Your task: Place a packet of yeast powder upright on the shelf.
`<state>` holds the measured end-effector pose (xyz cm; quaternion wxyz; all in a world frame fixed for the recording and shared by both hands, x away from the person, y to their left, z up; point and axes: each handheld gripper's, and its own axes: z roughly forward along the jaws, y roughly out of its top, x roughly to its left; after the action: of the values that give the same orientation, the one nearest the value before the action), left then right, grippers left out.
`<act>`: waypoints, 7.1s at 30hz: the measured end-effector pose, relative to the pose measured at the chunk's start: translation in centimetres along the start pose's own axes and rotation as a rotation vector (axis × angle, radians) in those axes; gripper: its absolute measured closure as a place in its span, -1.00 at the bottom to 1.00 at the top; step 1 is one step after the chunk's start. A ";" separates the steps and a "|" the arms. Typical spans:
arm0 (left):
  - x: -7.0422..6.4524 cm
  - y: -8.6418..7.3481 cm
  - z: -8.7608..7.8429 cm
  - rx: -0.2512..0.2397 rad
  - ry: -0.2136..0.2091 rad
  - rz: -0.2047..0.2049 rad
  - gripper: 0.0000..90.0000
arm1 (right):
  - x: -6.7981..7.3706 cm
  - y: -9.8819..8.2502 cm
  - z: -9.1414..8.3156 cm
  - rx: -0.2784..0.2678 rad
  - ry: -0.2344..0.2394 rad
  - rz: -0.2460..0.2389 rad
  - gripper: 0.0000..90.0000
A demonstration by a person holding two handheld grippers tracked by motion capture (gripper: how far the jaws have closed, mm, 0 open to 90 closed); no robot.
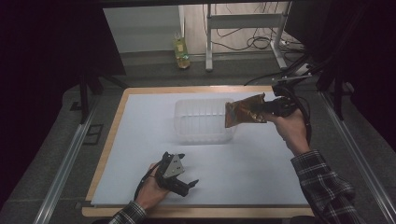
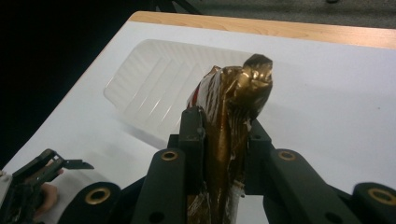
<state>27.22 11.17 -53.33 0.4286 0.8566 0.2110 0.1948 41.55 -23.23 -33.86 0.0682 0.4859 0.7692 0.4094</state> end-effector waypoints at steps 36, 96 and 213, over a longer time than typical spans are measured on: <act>0.0 -0.1 -0.1 0.001 -0.010 0.005 -1.00 | 1.1 1.3 5.4 0.098 -0.070 -0.021 0.67; -0.2 0.0 -0.2 -0.017 -0.014 0.009 -0.99 | -0.5 3.0 13.6 0.040 -0.068 0.049 0.64; -0.1 -0.2 -0.1 -0.026 -0.033 0.009 -0.99 | 2.4 -11.0 4.8 -0.041 0.058 -0.472 -1.00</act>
<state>27.05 11.30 -53.46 0.4422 0.8551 0.1975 0.1851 35.10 -20.68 -43.92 0.1497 0.2793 0.8546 0.4113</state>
